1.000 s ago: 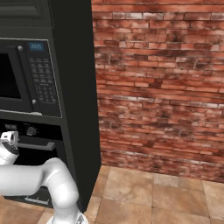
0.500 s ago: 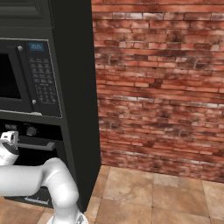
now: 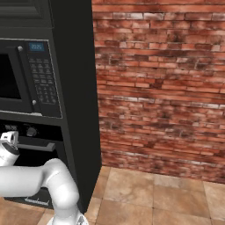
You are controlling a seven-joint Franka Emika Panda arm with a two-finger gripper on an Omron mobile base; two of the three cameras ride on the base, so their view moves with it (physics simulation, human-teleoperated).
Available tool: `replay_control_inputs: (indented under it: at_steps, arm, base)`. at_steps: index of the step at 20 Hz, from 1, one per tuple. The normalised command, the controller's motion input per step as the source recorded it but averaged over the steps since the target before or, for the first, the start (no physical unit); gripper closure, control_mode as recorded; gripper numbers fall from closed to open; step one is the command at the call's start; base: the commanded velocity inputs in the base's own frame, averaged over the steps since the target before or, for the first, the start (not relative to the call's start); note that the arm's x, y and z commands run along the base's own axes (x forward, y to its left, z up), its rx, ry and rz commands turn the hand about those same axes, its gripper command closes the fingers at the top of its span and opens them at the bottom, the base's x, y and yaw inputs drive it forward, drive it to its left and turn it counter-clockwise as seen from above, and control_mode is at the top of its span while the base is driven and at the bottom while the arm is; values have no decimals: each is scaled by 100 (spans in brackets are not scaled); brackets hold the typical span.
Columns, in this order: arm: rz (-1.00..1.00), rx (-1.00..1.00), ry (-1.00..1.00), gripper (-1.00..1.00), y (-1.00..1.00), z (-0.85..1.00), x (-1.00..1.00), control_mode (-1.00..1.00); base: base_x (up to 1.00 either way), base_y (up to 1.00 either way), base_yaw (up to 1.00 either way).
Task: Take the fish from the oven and place it on the plate on the counter.
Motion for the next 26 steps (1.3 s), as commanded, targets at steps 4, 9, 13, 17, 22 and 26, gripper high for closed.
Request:
replay_control_inputs:
  at_steps: [4,9,13,17,22,26]
  arm:
    - [0,0,0,100,0,0,0,-100]
    - [0,0,1,100,0,-16,-1,-100]
    - [0,0,4,100,4,-44,-42,-100]
    - [0,-2,6,100,6,-58,-80,-100]
    - [2,-1,5,100,4,-63,-91,-100]
    - [4,-6,-1,100,0,-86,-99,-100]
  base:
    - [0,0,0]
    - [0,0,0]
    - [0,0,0]
    - [0,0,0]
    - [0,0,0]
    - [0,0,0]
